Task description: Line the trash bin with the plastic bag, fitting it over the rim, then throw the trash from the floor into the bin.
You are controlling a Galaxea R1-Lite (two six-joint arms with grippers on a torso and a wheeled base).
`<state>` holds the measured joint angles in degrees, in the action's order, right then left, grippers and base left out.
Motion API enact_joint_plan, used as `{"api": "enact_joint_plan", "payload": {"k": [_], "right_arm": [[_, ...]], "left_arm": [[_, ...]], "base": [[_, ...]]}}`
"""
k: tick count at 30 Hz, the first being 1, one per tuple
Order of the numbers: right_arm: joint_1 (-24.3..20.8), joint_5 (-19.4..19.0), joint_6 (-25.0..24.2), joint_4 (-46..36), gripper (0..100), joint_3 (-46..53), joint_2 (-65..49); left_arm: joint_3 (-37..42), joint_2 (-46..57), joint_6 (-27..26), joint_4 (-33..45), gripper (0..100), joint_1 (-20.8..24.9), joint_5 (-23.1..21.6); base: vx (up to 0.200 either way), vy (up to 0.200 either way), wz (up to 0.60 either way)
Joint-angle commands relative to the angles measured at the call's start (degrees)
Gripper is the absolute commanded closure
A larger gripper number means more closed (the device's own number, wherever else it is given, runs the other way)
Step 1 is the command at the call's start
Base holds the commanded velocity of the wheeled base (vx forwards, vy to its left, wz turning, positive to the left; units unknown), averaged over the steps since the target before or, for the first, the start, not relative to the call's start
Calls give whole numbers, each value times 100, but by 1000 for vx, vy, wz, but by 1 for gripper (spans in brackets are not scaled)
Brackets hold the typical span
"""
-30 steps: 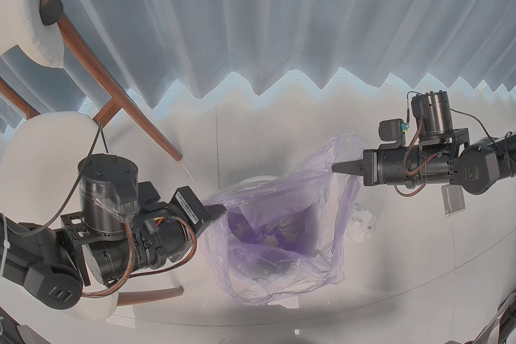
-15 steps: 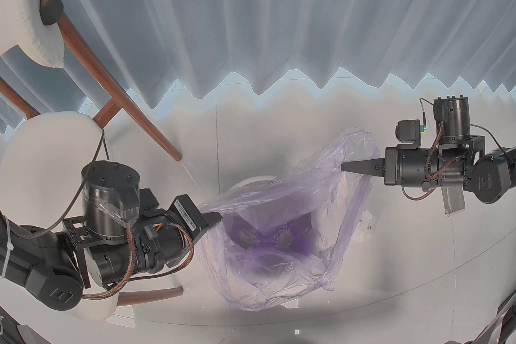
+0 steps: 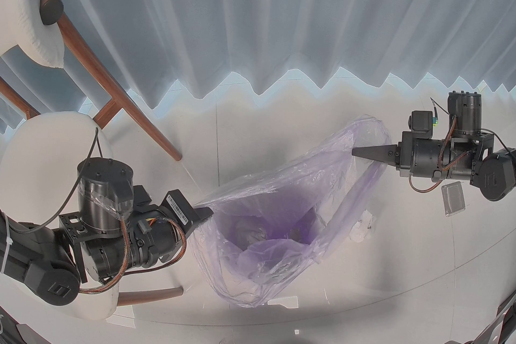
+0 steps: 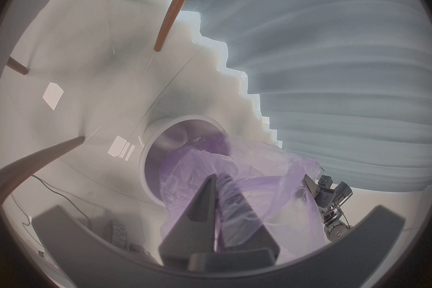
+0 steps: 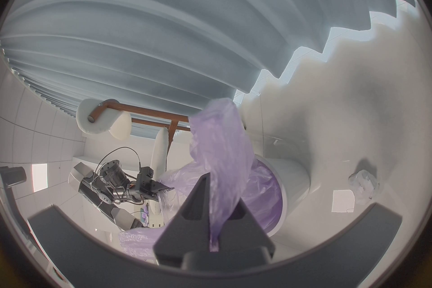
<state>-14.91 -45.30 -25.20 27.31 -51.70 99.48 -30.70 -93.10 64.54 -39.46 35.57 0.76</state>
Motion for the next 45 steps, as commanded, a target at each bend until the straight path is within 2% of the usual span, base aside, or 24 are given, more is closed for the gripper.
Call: {"api": "enact_joint_plan", "payload": {"k": [1, 12, 21, 27, 29, 33, 38, 41, 45], "right_arm": [[120, -67, -3, -6, 100, 2, 2], [225, -190, -3, -6, 100, 11, -7], [383, -427, -3, 3, 100, -16, 10], [331, -251, -170, -252, 100, -262, 142], [304, -111, -521, -296, 100, -323, 169], [216, -111, -1101, -252, 100, -490, 344], [146, 12, -1136, -270, 100, -1035, 881], [146, 206, -1136, -314, 100, -1334, 1206], [164, 267, -1136, -305, 100, -1562, 1584]], "left_arm": [[-15, -15, -3, 0, 100, -59, 4], [-24, -15, -3, 0, 100, -156, 21], [-77, 2, -3, -79, 100, -481, -5], [-402, 20, -3, -62, 100, -490, 47], [-560, 2, -11, -53, 100, -490, 56], [-877, -112, -3, -27, 100, -490, 65], [-1448, -648, -20, 35, 100, -551, 355], [-1641, -921, -29, 202, 100, -569, 399], [-1694, -1228, -29, 281, 100, -587, 434]], "base": [[0, 0, 0], [0, 0, 0], [0, 0, 0], [0, 0, 0], [0, 0, 0], [0, 0, 0], [0, 0, 0], [0, 0, 0], [0, 0, 0]]}}
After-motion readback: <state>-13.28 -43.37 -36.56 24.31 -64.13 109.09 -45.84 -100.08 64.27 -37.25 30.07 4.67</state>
